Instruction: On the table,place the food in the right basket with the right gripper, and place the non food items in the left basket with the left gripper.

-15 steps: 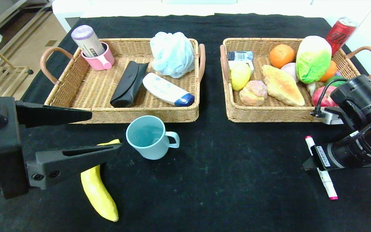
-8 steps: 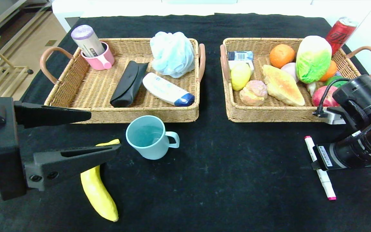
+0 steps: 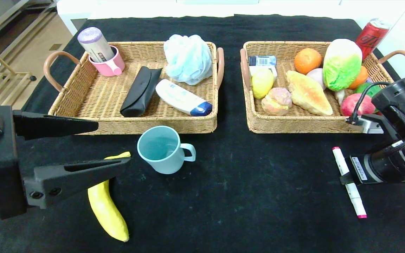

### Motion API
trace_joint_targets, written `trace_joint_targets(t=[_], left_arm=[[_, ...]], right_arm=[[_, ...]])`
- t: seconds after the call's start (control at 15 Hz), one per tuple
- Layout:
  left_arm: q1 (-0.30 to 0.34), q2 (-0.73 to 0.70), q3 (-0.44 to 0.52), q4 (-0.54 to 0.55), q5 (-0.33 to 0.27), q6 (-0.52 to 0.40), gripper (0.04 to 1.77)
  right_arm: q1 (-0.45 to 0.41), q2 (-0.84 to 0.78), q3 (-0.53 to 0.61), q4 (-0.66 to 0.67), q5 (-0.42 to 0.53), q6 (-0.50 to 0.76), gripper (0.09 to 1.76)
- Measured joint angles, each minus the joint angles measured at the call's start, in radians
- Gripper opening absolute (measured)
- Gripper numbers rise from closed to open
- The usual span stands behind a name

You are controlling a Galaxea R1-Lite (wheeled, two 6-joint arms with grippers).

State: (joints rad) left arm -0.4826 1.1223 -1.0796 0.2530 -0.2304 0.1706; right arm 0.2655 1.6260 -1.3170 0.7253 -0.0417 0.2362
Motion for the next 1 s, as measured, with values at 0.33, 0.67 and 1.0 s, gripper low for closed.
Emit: trace_joint_targets(t=[0.33,0.67,1.0], left_arm=[[0.0,-0.001,0.001,0.0,0.0,-0.001,1.72],[0.0,-0.001,0.003,0.0,0.0,-0.001,1.72],[-0.001,0.002,0.003,-0.001,-0.001,-0.001,1.72]], right_arm=[[0.021,-0.058,-0.004,-0.003,0.105,0.037,0.27],[0.137,-0.089,-0.087,-0.003,0.115,0.158,0.27],[0.289,-0.089,-0.188,-0.004,0.113,0.216,0.27]])
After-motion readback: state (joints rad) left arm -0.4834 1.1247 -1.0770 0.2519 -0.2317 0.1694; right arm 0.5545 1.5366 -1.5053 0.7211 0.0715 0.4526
